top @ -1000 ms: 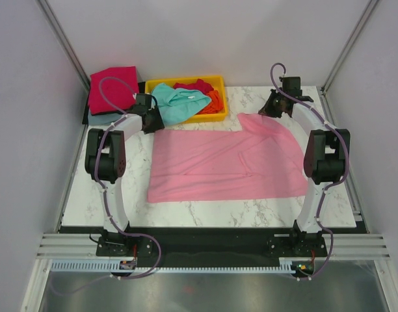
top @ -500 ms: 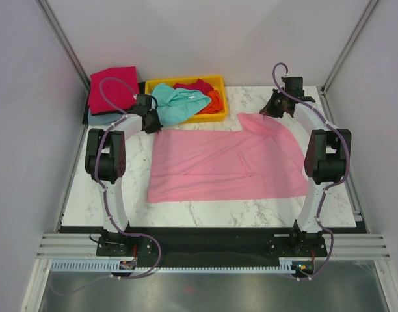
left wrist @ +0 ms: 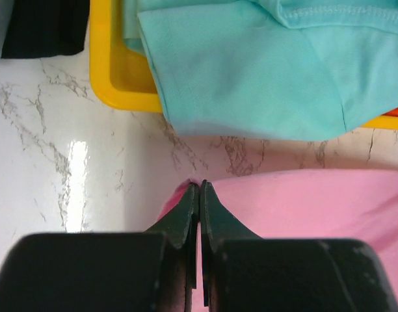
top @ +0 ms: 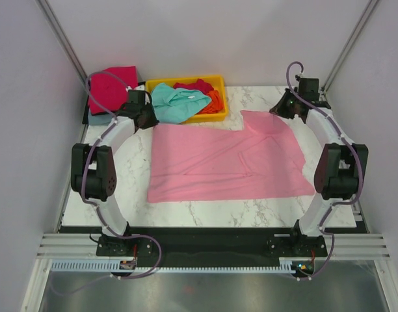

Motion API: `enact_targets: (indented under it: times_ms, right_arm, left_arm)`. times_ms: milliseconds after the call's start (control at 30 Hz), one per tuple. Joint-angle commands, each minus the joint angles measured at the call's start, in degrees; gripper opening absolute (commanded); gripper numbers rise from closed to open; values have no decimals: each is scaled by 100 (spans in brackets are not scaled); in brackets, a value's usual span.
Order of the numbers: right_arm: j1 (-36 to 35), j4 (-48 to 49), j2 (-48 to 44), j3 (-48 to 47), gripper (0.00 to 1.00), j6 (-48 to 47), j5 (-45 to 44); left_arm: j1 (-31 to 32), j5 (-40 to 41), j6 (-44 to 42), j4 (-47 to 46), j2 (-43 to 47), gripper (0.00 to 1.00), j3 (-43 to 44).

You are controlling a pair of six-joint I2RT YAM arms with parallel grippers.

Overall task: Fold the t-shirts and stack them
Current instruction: Fold the tshirt

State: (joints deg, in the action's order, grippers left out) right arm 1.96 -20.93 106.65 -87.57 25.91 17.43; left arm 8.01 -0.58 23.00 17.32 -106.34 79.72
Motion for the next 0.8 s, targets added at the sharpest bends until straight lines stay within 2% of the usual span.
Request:
enact_targets:
  times_ms: [0, 233, 500, 767]
  right_arm:
    - [269, 71, -661, 520, 0, 37, -231]
    - [674, 238, -1638, 1776, 0, 1, -231]
    - [824, 256, -2806, 2613, 0, 177, -627]
    - [964, 230, -3370, 3369, 0, 353, -592]
  left_arm:
    - [-1, 40, -217, -62, 351, 2, -325]
    - [-10, 286, -147, -80, 843, 2, -844]
    - [-19, 392, -15, -62, 1440, 2, -1354]
    - [-10, 647, 195, 96, 2144, 2, -2083]
